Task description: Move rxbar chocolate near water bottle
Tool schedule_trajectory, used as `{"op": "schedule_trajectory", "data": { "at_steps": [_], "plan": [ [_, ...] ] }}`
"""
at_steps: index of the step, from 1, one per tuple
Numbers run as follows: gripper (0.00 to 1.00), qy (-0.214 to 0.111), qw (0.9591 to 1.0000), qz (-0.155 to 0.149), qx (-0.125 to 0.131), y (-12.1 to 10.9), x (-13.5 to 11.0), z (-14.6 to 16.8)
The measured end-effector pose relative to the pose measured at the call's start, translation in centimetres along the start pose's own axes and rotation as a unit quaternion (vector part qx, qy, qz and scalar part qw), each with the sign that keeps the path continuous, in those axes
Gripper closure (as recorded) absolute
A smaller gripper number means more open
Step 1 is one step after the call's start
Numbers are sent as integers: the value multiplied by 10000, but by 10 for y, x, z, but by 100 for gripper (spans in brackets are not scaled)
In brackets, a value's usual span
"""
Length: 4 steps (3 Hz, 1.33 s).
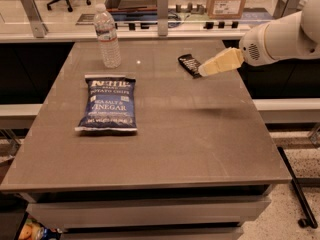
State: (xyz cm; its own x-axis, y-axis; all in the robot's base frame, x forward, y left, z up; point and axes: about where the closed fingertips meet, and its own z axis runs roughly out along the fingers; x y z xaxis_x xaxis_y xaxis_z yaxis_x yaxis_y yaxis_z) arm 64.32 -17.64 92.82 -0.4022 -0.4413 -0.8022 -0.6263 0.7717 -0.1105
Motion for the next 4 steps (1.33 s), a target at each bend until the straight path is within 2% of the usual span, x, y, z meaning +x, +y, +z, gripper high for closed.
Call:
{"op": "schedule_trajectory", "data": {
  "at_steps": [1, 2, 4],
  "plan": [
    [0, -70, 10000, 61, 22, -2, -3, 8],
    [0, -216, 9994, 246, 56, -8, -7, 35],
    [0, -475, 9960, 758, 5, -27, 4, 101]
  ]
}}
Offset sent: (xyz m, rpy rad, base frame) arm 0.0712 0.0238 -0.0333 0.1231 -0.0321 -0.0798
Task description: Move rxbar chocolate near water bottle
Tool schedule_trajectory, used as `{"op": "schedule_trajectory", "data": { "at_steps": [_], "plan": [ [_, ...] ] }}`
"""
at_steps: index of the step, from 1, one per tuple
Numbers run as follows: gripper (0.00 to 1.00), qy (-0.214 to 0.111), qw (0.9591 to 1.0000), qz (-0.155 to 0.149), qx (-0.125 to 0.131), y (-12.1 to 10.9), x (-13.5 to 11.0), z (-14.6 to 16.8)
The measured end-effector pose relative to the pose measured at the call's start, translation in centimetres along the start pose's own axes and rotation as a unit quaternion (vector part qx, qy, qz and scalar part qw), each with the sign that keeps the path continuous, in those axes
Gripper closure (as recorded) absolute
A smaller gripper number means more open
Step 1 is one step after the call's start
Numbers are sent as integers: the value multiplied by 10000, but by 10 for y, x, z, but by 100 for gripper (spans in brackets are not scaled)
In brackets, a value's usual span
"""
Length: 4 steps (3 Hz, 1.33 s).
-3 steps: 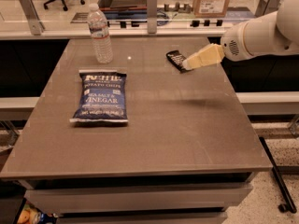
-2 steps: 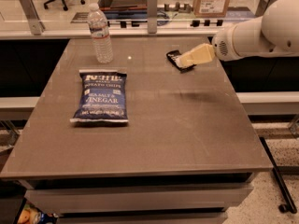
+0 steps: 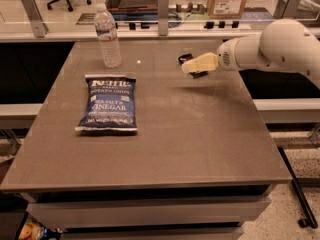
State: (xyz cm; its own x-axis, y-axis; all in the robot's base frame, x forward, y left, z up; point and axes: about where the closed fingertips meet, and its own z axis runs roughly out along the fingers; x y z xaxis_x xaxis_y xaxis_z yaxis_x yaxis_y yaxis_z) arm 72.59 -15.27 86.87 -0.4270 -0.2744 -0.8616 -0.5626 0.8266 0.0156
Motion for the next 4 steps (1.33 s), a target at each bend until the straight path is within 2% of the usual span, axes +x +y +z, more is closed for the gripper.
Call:
{"op": "schedule_trajectory", "data": {
  "at_steps": [2, 3, 4],
  "plan": [
    [0, 10, 9996, 278, 21, -22, 20, 37],
    [16, -25, 9996, 286, -27, -22, 25, 52],
    [40, -78, 9997, 242, -22, -15, 27, 57]
  ]
}}
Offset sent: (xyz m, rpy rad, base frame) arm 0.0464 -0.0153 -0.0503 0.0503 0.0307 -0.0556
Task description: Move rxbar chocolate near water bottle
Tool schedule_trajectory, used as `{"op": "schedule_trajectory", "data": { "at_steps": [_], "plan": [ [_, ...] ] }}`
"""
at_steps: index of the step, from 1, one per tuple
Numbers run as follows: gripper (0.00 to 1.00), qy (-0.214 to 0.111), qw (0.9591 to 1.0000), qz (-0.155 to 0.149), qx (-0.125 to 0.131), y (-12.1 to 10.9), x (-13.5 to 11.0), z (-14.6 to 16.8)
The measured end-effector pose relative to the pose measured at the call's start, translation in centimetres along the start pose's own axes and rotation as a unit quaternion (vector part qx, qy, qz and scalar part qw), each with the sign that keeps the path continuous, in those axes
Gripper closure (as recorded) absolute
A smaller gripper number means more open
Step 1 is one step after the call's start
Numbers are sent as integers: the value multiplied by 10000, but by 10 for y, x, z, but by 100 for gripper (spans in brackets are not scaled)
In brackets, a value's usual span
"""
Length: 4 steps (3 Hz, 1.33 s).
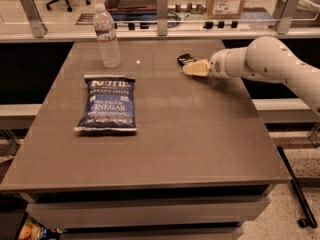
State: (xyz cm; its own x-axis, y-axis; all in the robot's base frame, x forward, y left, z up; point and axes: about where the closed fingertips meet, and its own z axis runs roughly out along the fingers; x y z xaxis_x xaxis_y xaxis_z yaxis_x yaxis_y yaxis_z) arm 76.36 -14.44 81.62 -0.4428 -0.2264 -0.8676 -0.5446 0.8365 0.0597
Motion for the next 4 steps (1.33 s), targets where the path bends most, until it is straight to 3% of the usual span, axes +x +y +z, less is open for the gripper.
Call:
{"op": "schedule_trajectory", "data": {
  "at_steps": [2, 3, 4],
  "plan": [
    [86, 1, 10000, 0, -1, 0, -3, -2],
    [100, 1, 10000, 0, -2, 1, -5, -2],
    [100, 0, 10000, -1, -2, 1, -5, -3]
  ]
}}
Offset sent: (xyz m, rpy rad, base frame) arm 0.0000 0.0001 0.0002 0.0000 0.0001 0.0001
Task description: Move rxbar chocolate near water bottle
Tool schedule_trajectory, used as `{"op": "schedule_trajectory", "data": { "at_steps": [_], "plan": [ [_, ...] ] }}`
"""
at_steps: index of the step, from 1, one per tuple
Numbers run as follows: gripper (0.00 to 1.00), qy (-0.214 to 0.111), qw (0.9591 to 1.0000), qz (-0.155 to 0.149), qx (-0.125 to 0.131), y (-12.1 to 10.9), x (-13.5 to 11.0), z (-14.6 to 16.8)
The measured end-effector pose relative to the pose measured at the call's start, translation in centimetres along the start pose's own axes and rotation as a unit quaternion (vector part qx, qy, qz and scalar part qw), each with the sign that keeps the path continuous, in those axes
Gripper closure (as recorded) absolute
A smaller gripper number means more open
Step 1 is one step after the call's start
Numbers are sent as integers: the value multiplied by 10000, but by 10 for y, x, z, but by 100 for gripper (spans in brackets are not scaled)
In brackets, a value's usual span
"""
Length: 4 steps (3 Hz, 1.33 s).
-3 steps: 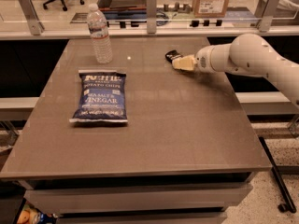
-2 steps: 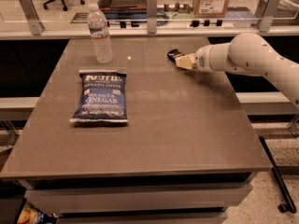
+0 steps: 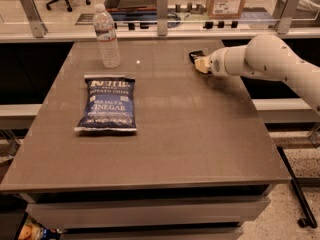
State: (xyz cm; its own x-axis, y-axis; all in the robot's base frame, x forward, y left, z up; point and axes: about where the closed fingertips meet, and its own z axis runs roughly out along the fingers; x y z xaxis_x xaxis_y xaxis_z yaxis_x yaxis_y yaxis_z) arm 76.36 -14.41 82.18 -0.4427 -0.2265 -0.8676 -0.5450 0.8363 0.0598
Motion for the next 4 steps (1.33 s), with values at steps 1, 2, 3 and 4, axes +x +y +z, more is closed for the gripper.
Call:
{"op": "schedule_trajectory", "data": {
  "at_steps": [1, 2, 3, 4],
  "plan": [
    [100, 0, 10000, 0, 0, 0, 0, 0],
    [100, -1, 10000, -1, 0, 0, 0, 0],
    [100, -1, 10000, -3, -1, 0, 0, 0],
    [100, -1, 10000, -2, -2, 0, 0, 0]
  ]
}}
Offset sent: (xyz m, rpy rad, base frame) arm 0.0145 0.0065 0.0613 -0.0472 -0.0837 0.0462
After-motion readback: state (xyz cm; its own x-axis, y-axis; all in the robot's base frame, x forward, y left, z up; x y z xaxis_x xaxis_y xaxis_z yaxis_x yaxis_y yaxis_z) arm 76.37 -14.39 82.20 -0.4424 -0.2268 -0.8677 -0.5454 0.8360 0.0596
